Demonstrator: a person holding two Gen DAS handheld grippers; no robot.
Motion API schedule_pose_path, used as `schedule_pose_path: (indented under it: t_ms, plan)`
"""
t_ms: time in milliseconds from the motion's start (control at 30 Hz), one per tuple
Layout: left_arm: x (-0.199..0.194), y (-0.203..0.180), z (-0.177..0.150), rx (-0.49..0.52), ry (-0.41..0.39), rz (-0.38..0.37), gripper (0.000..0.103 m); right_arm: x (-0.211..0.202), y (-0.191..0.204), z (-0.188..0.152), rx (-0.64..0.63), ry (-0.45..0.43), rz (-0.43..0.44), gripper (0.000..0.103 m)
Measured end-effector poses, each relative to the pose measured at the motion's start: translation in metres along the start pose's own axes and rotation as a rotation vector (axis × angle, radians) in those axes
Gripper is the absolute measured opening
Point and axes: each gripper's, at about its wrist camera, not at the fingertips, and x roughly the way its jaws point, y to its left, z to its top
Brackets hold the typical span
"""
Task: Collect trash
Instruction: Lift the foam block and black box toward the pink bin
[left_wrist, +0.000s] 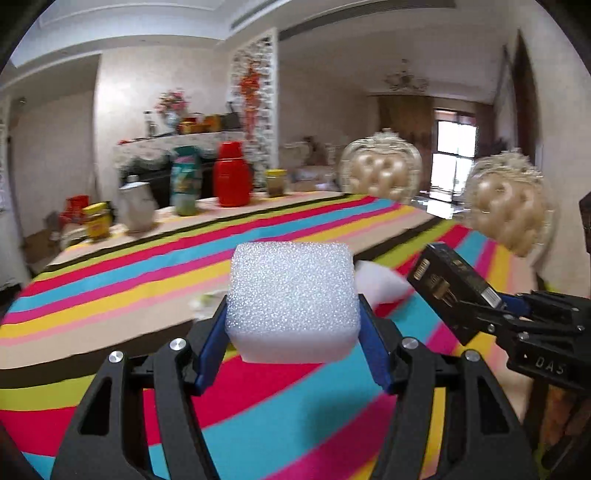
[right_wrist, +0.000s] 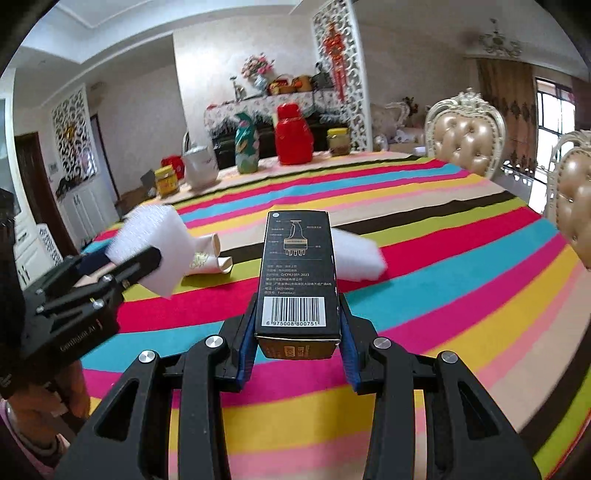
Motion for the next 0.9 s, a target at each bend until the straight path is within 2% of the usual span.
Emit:
schedule_pose_path:
  t_ms: [233,533,900]
  plan:
    - [-0.012,-0.050,-0.006,0.083,0.015,-0.080,0.062,-0.052,-0.036,-0.020,0.060,-0.031,-0.036,0.038]
    - [-0.046,-0.104,-0.015,0.171,0.028,-0.078,0.063,-0.099,-0.071,-0.051,0.090,-0.036,-0.058,0.038]
    - [-0.097,-0.136,-0.020,0.148,0.011,-0.079,0.063,-0.148,-0.071,-0.071,-0.015,-0.085,-0.085,0.038]
